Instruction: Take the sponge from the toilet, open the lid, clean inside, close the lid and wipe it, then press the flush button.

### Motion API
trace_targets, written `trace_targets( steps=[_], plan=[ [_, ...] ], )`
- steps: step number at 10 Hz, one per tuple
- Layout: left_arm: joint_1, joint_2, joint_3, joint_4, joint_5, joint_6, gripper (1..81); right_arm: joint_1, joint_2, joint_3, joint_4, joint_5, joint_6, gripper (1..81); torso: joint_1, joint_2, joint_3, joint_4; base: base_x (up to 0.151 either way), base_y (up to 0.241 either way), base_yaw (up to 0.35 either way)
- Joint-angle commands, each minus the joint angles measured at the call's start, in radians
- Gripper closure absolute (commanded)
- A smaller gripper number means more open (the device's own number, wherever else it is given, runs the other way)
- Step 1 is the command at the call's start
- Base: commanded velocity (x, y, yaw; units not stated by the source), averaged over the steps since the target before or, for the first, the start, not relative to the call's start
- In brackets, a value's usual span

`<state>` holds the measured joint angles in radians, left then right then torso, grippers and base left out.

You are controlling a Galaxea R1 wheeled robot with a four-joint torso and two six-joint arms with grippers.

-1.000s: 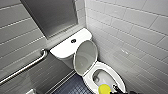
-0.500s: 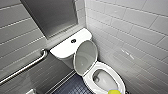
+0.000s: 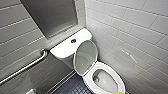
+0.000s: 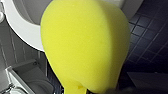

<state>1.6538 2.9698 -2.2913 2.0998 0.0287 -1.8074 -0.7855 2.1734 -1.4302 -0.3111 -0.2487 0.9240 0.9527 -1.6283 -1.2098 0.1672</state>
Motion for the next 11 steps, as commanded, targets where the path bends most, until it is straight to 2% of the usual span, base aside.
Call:
trace_targets(
  steps=[1,3,6,9,11],
  plan=[
    [0.047,-0.003,0.021,0.013,0.017,0.003,1.0,0.266,0.058,0.123,-0.006,-0.066,0.032,81.1,0.000,0.000,0.000,0.000,0.000,0.000,0.000],
    [0.044,-0.003,0.019,0.011,0.017,0.002,1.0,0.375,0.171,0.101,-0.008,-0.164,0.071,81.1,0.000,0.000,0.000,0.000,0.000,0.000,0.000],
    [0.039,-0.001,0.016,0.008,0.017,0.000,1.0,0.446,0.334,-0.058,-0.002,-0.181,0.085,81.1,0.000,0.000,0.000,0.000,0.000,0.000,0.000],
    [0.041,-0.006,0.013,0.005,0.017,0.000,1.0,0.456,0.539,-0.300,0.000,-0.150,0.133,81.1,0.000,0.000,0.000,0.000,0.000,0.000,0.000],
    [0.039,-0.015,0.013,0.003,0.017,0.000,1.0,0.449,0.637,-0.464,-0.003,-0.021,0.229,81.1,0.000,0.000,0.000,0.000,0.000,0.000,0.000]
  ],
)
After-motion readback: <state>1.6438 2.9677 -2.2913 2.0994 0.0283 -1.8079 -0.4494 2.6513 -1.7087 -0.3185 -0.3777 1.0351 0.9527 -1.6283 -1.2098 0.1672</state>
